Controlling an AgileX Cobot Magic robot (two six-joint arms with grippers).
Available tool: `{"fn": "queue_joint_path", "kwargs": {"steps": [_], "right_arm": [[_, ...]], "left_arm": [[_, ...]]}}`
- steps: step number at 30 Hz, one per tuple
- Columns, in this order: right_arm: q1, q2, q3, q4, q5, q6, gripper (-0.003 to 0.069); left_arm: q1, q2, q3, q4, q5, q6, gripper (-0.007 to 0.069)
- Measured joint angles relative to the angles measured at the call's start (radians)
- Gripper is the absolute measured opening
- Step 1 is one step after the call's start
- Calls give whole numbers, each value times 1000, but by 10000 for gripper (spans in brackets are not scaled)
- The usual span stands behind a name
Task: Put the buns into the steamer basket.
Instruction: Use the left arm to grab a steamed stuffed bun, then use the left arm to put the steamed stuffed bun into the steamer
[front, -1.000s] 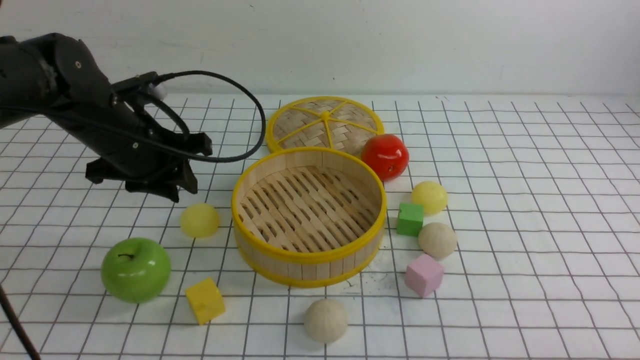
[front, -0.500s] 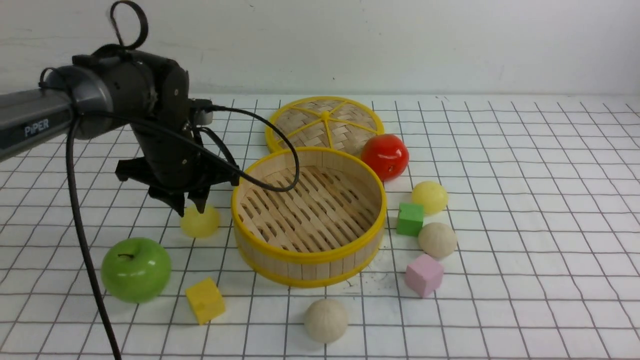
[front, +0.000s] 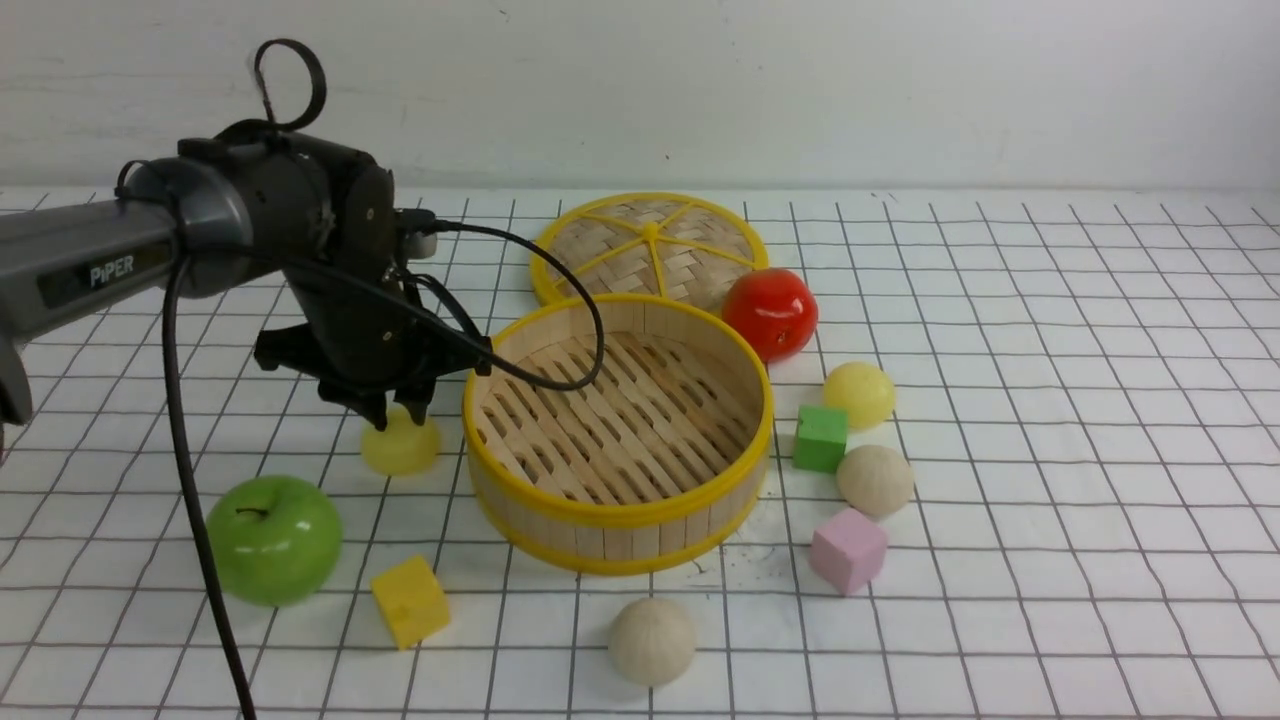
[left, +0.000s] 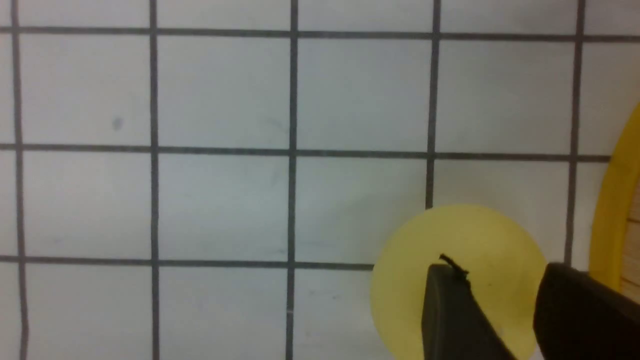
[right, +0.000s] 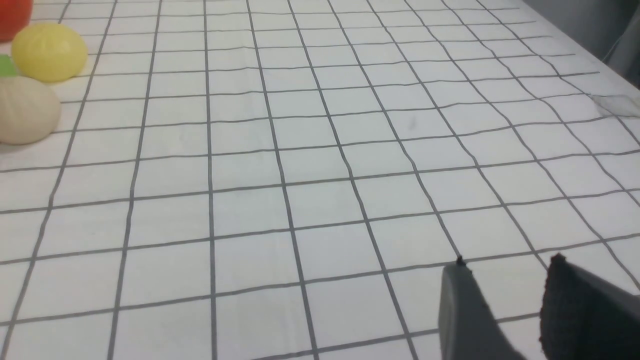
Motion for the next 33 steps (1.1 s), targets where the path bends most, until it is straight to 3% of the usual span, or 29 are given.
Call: {"fn": "queue_joint_path", "kwargs": {"steps": [8,13,14,16,33], "right_arm": [[0,0,0,1,0,0,239],[0,0,0,1,0,0,239],[0,0,0,1,0,0,239],[0,0,0,1,0,0,239],[0,0,0,1,0,0,239]], "left_arm": [[0,13,-4,1,-12,-24,214],[0,13,-4,1,-13,-24,112],[0,13,-4,1,-13,-24,33],[0,13,-4,1,-13,-24,-7],[-1,-99,-109,-48,66,-10,-13]]}}
